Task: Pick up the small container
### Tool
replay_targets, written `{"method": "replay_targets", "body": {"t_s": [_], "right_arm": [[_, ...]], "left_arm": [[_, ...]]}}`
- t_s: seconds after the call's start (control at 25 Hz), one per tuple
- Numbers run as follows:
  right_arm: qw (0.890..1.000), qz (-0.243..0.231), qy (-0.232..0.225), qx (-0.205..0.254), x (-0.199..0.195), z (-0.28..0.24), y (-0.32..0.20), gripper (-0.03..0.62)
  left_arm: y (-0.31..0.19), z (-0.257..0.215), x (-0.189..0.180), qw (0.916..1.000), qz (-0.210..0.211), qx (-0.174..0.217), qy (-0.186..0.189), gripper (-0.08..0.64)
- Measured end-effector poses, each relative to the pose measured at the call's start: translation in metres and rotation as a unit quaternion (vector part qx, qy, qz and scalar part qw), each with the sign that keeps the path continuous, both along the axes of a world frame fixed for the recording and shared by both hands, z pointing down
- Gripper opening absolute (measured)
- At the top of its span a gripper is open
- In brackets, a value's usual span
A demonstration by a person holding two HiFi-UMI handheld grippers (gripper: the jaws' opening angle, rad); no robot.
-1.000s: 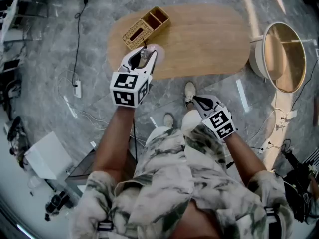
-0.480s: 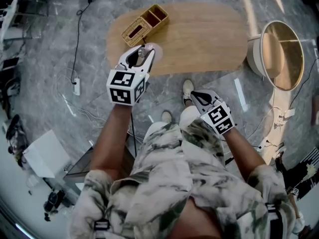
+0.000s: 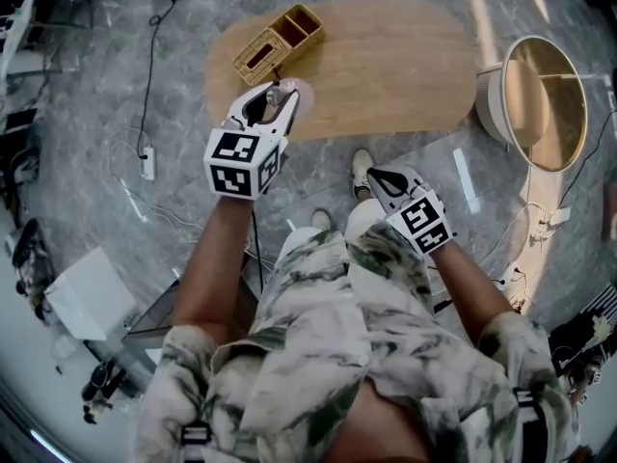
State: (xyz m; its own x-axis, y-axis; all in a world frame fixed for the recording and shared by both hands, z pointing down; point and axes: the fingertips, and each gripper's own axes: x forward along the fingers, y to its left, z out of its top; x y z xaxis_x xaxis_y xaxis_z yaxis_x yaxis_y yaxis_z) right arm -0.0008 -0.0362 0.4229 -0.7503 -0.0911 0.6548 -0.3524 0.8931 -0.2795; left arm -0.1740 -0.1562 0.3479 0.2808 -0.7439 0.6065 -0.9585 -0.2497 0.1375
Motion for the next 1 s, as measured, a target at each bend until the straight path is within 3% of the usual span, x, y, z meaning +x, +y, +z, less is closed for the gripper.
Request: {"method": "replay_targets", "body": {"t_s": [1.0], "right_arm": [[1.0, -0.014, -0.003, 0.0, 0.014, 0.002, -0.019, 0.02]], "left_arm": [[-0.016, 0.009, 0.013, 0.9999, -0.011, -0.009, -0.001, 0.147]]}}
